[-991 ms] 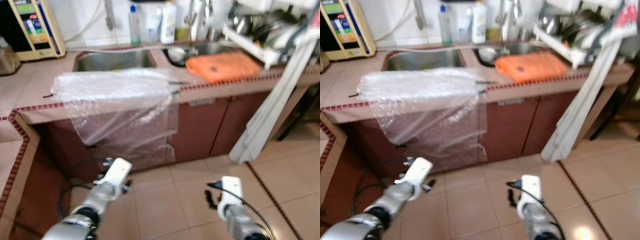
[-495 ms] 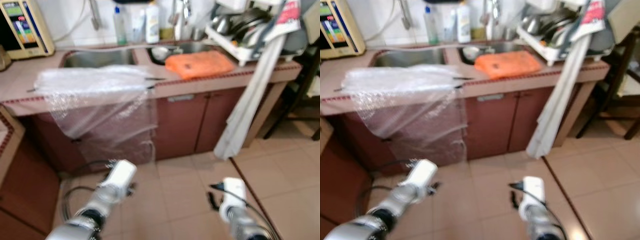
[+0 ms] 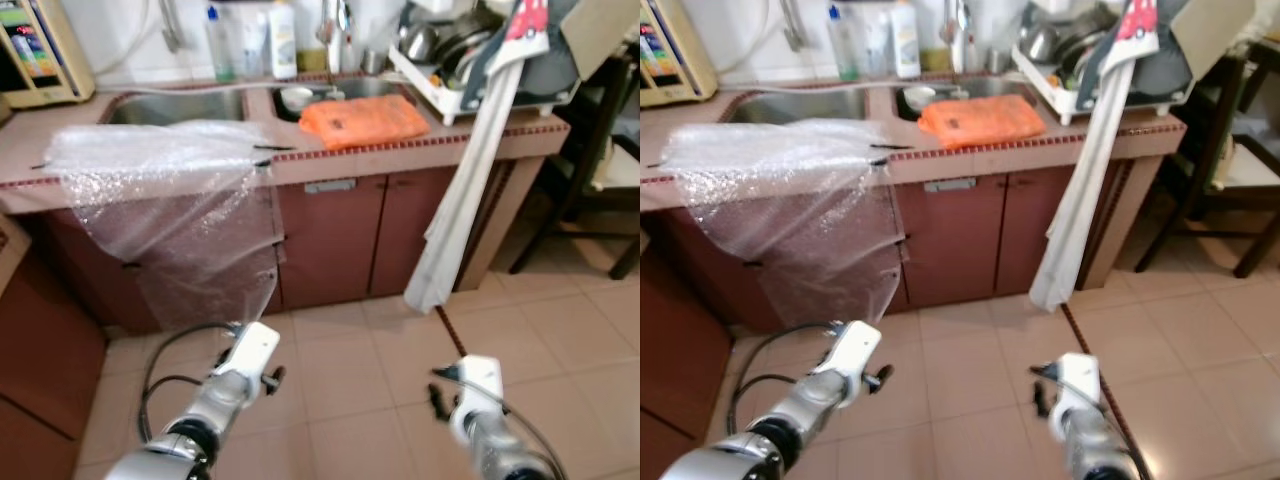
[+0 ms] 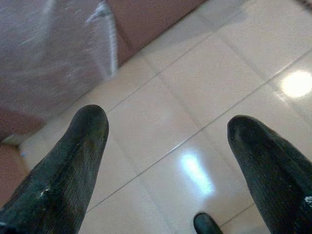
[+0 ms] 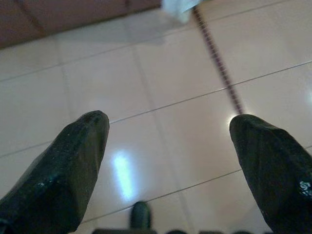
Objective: Kitchen organization
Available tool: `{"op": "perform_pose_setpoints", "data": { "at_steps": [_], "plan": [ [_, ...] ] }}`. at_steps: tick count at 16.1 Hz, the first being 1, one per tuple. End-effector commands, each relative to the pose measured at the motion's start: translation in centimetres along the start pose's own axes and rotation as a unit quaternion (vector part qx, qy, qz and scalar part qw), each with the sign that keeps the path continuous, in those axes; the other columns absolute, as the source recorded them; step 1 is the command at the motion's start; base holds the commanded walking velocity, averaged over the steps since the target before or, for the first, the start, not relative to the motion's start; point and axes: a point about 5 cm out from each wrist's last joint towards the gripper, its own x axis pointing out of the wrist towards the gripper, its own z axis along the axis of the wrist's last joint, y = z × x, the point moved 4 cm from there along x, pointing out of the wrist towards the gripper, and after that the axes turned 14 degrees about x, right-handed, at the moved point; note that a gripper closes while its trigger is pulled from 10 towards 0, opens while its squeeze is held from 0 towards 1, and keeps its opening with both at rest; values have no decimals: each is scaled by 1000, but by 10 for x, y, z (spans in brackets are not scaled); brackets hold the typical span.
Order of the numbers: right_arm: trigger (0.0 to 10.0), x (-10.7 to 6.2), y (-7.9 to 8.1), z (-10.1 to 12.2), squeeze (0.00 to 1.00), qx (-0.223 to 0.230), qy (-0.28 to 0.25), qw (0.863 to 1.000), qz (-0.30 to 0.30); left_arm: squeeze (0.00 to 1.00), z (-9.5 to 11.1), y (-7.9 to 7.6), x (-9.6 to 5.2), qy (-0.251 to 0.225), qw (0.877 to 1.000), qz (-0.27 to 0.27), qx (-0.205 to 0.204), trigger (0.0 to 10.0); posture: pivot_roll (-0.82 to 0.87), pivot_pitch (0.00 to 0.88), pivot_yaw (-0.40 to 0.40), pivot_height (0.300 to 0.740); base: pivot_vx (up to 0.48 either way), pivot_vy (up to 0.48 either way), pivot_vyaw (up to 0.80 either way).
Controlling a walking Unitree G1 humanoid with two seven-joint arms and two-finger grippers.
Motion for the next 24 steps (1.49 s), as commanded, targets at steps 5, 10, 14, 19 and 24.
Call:
{"op": "perform_pose_setpoints", "data": {
  "at_steps": [5,10,14,19,24],
  "plan": [
    [10000,0,11,-5,0,1,8,1000,9,0,-12,15,-2,21,1000,10,-10,10000,-71,1,12,740,0,0,0],
    [10000,0,11,-6,0,-3,11,1000,10,0,-16,12,-3,27,999,-1,-21,10000,-70,0,11,740,0,0,-602],
    [10000,0,11,-6,0,0,11,1000,9,0,-16,9,-3,24,1000,-11,-14,10000,-73,2,13,740,0,0,-775],
    [10000,0,12,-6,0,4,11,1000,9,0,-16,8,-3,24,1000,-15,-12,10000,-74,7,15,740,274,0,-671],
    [10000,0,12,-7,0,10,11,1000,9,0,-16,8,-3,24,1000,-17,-8,10000,-73,12,17,740,293,0,-748]
  ]
}}
